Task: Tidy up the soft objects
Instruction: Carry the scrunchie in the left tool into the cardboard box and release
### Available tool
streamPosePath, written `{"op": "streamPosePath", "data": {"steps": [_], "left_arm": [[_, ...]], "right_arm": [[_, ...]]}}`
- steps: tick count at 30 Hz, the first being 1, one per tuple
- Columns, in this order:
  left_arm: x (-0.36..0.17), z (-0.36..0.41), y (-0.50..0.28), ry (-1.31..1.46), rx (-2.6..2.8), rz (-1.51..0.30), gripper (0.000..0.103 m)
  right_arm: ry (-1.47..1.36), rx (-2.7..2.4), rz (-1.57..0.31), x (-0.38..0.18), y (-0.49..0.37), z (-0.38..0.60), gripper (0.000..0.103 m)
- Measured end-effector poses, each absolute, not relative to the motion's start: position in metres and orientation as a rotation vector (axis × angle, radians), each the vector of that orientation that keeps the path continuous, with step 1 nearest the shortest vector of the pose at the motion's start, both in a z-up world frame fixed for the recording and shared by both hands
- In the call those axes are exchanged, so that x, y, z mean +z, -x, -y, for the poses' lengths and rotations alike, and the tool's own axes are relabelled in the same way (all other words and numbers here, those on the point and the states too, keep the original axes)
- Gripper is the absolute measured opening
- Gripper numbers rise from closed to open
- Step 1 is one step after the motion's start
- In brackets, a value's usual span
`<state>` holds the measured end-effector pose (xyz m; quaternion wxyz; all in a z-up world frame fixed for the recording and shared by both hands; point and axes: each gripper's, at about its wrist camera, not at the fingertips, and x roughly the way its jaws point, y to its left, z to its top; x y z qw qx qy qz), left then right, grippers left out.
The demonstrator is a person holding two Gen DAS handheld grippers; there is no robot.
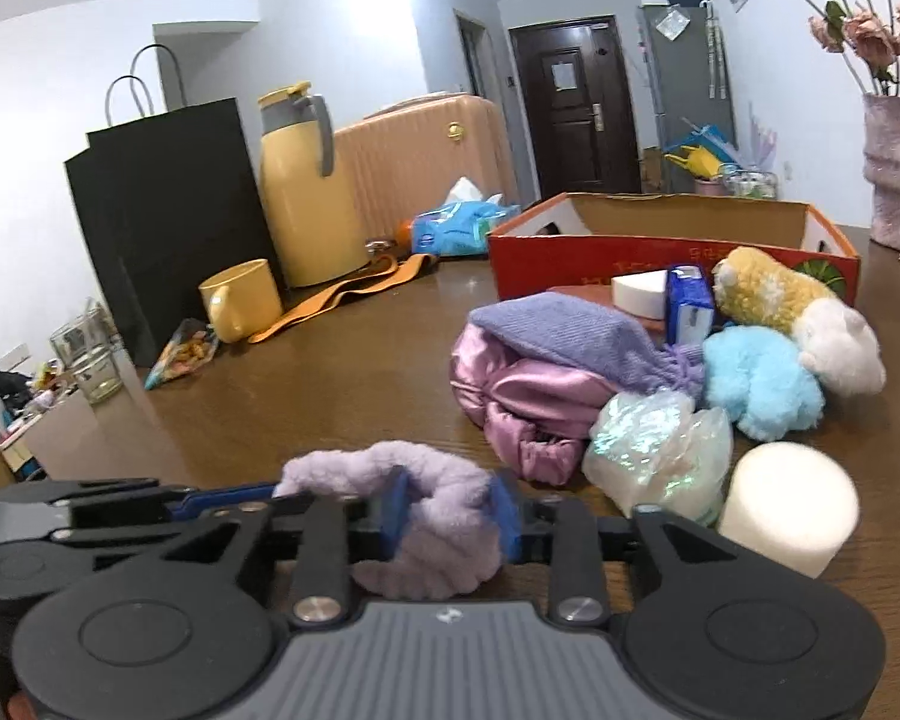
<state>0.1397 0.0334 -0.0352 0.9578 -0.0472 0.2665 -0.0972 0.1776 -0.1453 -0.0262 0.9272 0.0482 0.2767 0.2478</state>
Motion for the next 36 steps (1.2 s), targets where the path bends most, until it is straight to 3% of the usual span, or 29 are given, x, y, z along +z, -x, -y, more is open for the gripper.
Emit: {"op": "streamPosePath", "data": {"steps": [4,11,19,25,30,35,36], "left_arm": [[-0.026,-0.033,-0.145,0.108,-0.202,-0.526,0.011],[0.04,-0.021,-0.203,0.11,-0.314,-0.398,0.009],[0.103,0.014,-0.385,0.095,-0.338,-0.49,0.009],[0.074,0.03,-0.535,0.103,-0.24,-0.642,0.009],[0.039,0.029,-0.613,0.059,-0.15,-0.755,0.009],[0.022,0.023,-0.637,0.026,-0.132,-0.788,0.016],[0.022,0.021,-0.637,0.023,-0.135,-0.787,0.019]], "right_arm": [[-0.114,0.507,-0.528,-0.021,-0.172,0.147,0.014],[-0.116,0.508,-0.409,0.025,-0.194,0.173,0.013],[-0.162,0.429,-0.469,0.099,-0.359,0.202,0.013],[-0.169,0.377,-0.631,0.089,-0.519,0.203,0.013],[-0.205,0.353,-0.772,0.055,-0.621,0.189,0.013],[-0.185,0.339,-0.816,0.032,-0.661,0.174,0.02],[-0.185,0.338,-0.816,0.03,-0.662,0.173,0.031]]}}
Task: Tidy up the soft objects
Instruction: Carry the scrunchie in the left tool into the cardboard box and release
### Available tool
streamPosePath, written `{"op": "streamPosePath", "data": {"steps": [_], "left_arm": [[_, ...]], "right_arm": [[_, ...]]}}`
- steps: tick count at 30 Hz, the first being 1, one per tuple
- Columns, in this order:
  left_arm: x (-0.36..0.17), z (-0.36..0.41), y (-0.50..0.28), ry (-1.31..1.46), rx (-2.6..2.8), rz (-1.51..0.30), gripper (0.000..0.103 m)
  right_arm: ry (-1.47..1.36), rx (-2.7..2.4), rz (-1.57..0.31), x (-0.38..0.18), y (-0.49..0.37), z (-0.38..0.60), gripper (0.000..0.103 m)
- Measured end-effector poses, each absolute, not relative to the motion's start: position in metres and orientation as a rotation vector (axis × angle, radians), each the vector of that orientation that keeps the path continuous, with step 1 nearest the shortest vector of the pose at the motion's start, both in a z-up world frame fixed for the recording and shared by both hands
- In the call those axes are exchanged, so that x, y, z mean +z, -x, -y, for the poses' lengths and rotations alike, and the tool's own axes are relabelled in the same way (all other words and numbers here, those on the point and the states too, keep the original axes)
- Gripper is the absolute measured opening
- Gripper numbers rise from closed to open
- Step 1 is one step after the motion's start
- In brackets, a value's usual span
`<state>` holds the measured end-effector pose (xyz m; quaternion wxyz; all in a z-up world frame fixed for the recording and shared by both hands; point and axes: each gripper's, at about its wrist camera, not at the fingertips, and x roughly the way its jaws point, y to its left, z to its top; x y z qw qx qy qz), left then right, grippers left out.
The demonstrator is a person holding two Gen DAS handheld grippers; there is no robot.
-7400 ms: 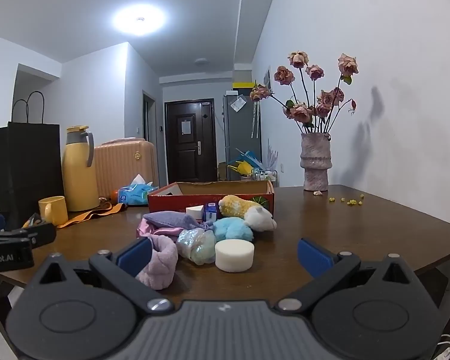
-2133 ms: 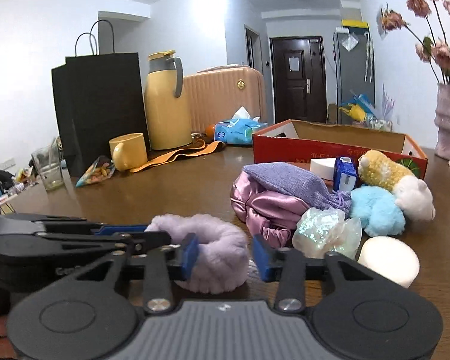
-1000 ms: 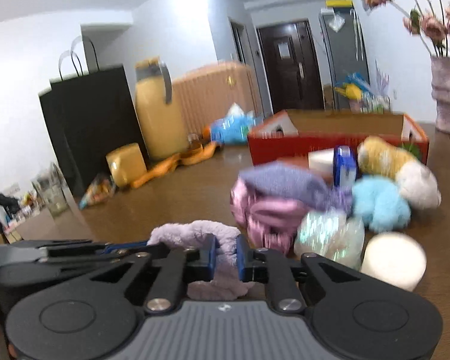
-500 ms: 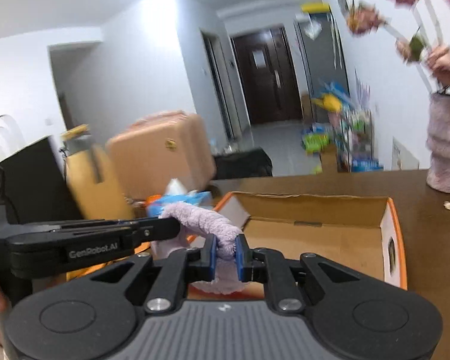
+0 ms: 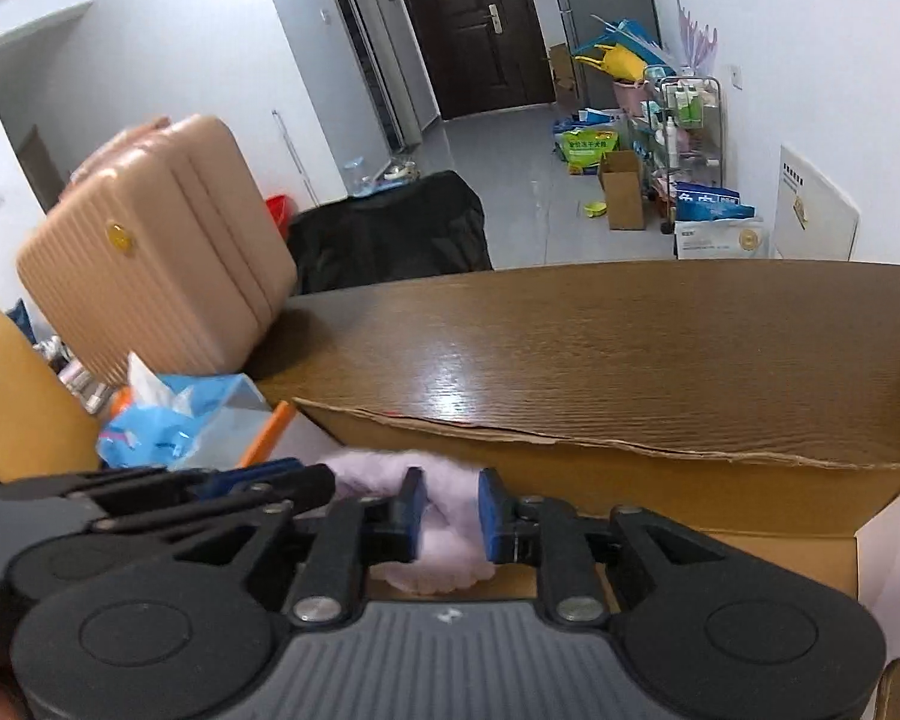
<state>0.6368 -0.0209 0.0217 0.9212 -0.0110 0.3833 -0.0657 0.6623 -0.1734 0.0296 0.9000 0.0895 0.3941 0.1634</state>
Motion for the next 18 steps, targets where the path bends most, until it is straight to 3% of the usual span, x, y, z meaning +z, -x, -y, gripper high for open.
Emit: {"op": "streamPosePath", "data": {"steps": [1,6,9,11,12,18], "left_arm": [[0.023,0.019,-0.635,0.022,-0.133,-0.781,0.022],[0.041,0.007,-0.615,0.011,-0.11,-0.756,0.033],[0.067,0.0,-0.591,0.005,-0.111,-0.708,0.052],[0.087,-0.007,-0.568,0.004,-0.106,-0.652,0.078],[0.096,-0.01,-0.557,0.005,-0.097,-0.623,0.083],[0.144,-0.021,-0.491,0.042,-0.087,-0.53,0.09]], "right_arm": [[-0.193,0.342,-0.817,0.029,-0.662,0.174,0.039],[-0.194,0.309,-0.785,0.043,-0.635,0.195,0.039],[-0.173,0.273,-0.751,0.069,-0.605,0.221,0.041],[-0.162,0.232,-0.715,0.086,-0.581,0.243,0.046],[-0.161,0.212,-0.698,0.095,-0.568,0.254,0.049],[-0.182,0.114,-0.618,0.138,-0.496,0.3,0.055]]}}
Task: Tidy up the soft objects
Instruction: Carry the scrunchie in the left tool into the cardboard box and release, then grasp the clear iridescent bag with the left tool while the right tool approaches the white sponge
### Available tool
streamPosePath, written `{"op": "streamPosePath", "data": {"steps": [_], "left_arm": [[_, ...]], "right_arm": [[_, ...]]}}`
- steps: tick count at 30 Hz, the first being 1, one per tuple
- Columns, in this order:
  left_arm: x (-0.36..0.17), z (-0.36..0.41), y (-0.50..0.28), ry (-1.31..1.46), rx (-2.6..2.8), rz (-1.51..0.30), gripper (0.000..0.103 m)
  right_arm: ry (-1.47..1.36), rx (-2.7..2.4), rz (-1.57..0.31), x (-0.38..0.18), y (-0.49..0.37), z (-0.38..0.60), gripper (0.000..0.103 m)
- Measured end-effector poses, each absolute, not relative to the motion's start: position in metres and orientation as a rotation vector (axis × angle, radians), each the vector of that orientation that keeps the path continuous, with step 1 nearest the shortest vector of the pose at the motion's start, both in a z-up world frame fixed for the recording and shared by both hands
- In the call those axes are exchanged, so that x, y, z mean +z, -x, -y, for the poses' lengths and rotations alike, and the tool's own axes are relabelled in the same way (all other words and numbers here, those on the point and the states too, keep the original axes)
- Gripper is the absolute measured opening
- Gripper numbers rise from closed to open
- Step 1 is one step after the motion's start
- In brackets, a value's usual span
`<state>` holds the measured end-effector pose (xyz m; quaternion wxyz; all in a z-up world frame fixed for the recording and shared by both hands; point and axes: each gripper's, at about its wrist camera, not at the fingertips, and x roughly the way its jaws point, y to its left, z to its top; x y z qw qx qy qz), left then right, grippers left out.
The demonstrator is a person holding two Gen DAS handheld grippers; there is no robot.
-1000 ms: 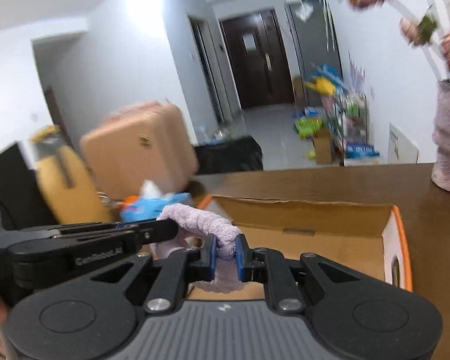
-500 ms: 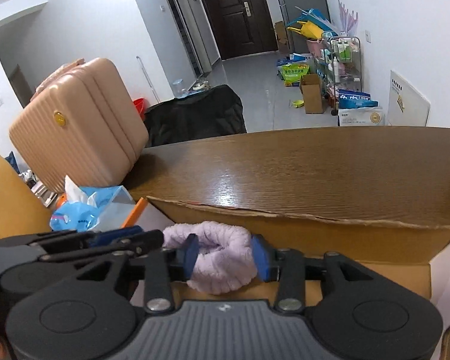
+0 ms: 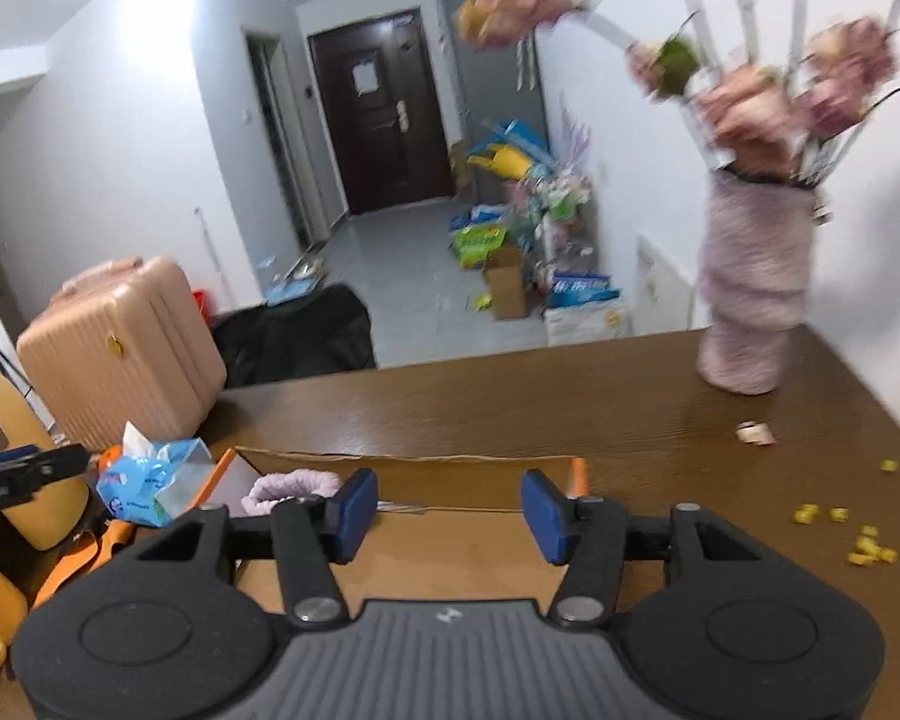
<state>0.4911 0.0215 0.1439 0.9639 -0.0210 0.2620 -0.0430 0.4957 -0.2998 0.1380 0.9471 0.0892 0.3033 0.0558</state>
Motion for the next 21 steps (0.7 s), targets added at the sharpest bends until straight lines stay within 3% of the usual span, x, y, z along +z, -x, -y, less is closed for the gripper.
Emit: {"op": "streamPosePath", "data": {"steps": [11,17,21], "left_arm": [[0.159,-0.027,-0.368,0.029,-0.113,-0.355,0.096],[0.135,-0.026,-0.281,-0.011,-0.09,-0.239,0.1],[0.112,-0.027,-0.226,-0.01,-0.081,-0.18,0.103]], "right_arm": [[-0.106,0.119,-0.423,0.155,-0.366,0.296,0.063],[-0.096,0.142,-0.289,0.137,-0.28,0.289,0.076],[-0.089,0.167,-0.209,0.121,-0.225,0.285,0.092]]}}
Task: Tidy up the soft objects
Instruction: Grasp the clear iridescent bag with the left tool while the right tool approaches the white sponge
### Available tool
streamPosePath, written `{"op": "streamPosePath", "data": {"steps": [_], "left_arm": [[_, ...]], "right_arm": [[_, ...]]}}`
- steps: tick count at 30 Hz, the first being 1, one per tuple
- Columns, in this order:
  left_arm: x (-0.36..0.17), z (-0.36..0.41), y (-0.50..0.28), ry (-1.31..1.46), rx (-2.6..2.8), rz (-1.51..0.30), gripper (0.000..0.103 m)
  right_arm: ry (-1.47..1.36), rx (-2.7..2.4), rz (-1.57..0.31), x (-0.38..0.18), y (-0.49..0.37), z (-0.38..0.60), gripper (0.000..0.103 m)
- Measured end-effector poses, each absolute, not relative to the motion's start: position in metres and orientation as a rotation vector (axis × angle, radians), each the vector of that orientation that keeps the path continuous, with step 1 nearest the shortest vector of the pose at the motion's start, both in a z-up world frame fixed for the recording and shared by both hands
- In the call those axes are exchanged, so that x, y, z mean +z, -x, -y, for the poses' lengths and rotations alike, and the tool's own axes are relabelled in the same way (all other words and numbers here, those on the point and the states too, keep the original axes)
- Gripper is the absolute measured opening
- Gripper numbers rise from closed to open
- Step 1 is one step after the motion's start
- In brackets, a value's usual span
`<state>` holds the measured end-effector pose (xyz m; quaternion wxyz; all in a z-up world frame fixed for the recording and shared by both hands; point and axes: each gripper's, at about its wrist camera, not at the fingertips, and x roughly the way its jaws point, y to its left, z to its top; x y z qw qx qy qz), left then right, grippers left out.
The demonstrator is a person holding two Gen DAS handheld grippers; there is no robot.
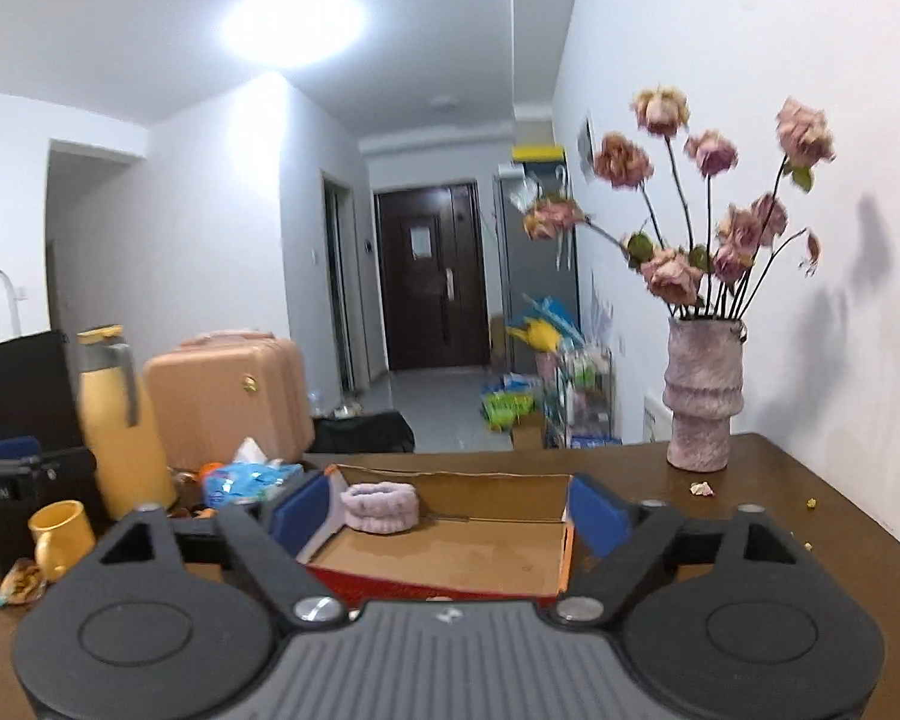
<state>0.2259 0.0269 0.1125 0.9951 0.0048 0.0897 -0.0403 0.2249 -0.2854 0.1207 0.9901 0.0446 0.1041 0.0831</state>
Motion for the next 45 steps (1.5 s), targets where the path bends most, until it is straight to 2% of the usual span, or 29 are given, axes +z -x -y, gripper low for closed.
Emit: {"op": "streamPosePath", "data": {"steps": [3,8,14,22,25,27,29,30,31,35,37,41,45], "left_arm": [[0.093,-0.021,-0.188,-0.041,-0.076,-0.162,0.103],[0.058,-0.016,-0.133,-0.097,-0.083,-0.149,0.103],[0.024,-0.02,-0.092,-0.055,-0.108,-0.215,0.103],[-0.002,-0.015,-0.081,-0.093,-0.135,-0.261,0.103],[-0.007,-0.015,-0.085,-0.088,-0.153,-0.267,0.103],[-0.01,-0.017,-0.091,-0.074,-0.154,-0.282,0.103],[-0.014,-0.018,-0.098,-0.066,-0.145,-0.301,0.103],[-0.015,-0.019,-0.102,-0.065,-0.142,-0.311,0.103],[-0.017,-0.019,-0.106,-0.064,-0.141,-0.321,0.103],[-0.021,-0.02,-0.122,-0.062,-0.134,-0.351,0.103],[-0.023,-0.019,-0.132,-0.062,-0.133,-0.37,0.103],[-0.027,-0.016,-0.152,-0.067,-0.132,-0.397,0.103],[-0.028,-0.01,-0.168,-0.063,-0.17,-0.404,0.103]], "right_arm": [[-0.09,0.164,-0.162,0.108,-0.185,0.282,0.103],[-0.089,0.153,-0.093,0.082,-0.128,0.274,0.103],[-0.091,0.133,-0.121,0.035,-0.084,0.261,0.103],[-0.088,0.175,-0.183,-0.016,-0.063,0.249,0.103],[-0.081,0.226,-0.275,-0.023,-0.072,0.248,0.103],[-0.074,0.242,-0.268,-0.026,-0.071,0.244,0.102],[-0.082,0.267,-0.275,-0.027,-0.074,0.239,0.091],[-0.087,0.276,-0.288,-0.027,-0.077,0.238,0.078],[-0.09,0.282,-0.3,-0.028,-0.081,0.236,0.069],[-0.075,0.309,-0.345,-0.031,-0.102,0.225,0.054],[-0.079,0.34,-0.368,-0.032,-0.114,0.22,0.042],[-0.099,0.411,-0.415,-0.036,-0.14,0.206,0.034],[-0.05,0.399,-0.416,-0.037,-0.158,0.193,0.033]]}}
